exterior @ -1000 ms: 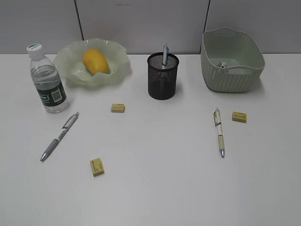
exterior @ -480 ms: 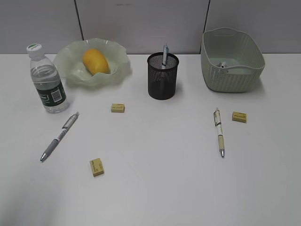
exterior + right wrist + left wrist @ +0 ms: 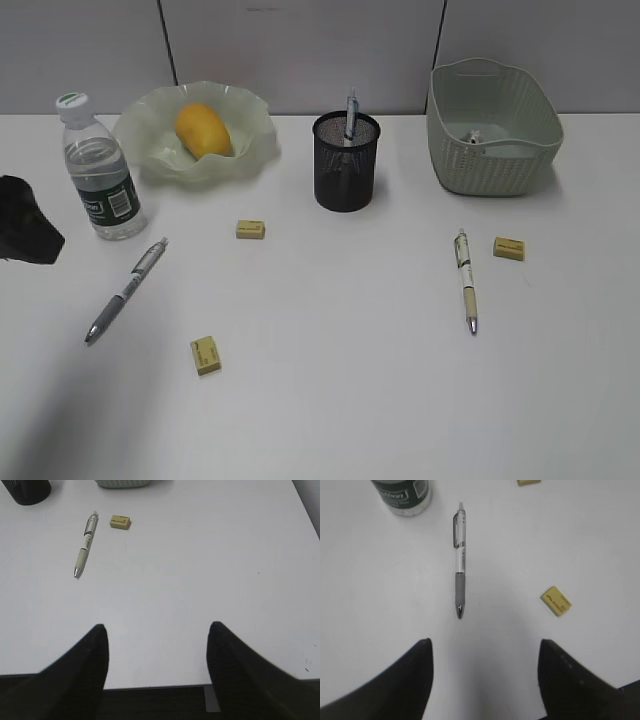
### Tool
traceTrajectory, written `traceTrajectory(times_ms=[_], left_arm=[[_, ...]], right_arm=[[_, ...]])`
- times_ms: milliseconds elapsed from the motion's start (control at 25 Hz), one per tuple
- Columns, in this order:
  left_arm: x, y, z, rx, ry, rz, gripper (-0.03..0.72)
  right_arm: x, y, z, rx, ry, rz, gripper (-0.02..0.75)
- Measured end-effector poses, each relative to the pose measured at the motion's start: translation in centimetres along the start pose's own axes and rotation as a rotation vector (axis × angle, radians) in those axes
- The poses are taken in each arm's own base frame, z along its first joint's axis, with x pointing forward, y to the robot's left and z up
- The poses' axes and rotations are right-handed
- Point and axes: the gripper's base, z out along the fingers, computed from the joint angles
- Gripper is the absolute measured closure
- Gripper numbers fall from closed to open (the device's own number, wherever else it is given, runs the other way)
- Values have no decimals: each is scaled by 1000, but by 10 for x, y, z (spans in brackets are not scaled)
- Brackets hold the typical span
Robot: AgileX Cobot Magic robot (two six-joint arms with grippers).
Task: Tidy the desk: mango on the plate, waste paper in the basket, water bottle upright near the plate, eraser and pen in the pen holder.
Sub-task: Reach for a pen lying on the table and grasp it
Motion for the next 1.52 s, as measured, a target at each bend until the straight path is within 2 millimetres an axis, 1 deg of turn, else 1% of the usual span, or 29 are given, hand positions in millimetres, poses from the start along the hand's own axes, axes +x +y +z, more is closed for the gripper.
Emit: traceTrajectory(times_ms=[120, 400, 560, 720, 840, 1040, 1240, 1320, 1520], left_arm=[[-11, 2, 24, -5, 69, 9, 190], [-34, 6, 72, -6, 185, 43, 190], [-44, 9, 98, -6, 246, 67, 190], [-53, 10, 119, -1, 298, 72, 190], [-57, 12, 136, -1, 336, 74, 190], [-65, 15, 159, -7, 396, 90, 200], [-72, 17, 177, -10, 433, 98, 246], [-72, 17, 182, -10, 442, 99, 260], [-65, 19, 199, -9, 489, 100, 295]], right_arm=[[0, 0, 0, 0, 0, 0, 244], [0, 0, 0, 0, 0, 0, 244], [0, 0, 0, 0, 0, 0, 244], [0, 0, 0, 0, 0, 0, 244], [0, 0, 0, 0, 0, 0, 244], [0, 0, 0, 0, 0, 0, 244], [0, 0, 0, 0, 0, 0, 244], [0, 0, 0, 0, 0, 0, 244], [0, 0, 0, 0, 0, 0, 244]])
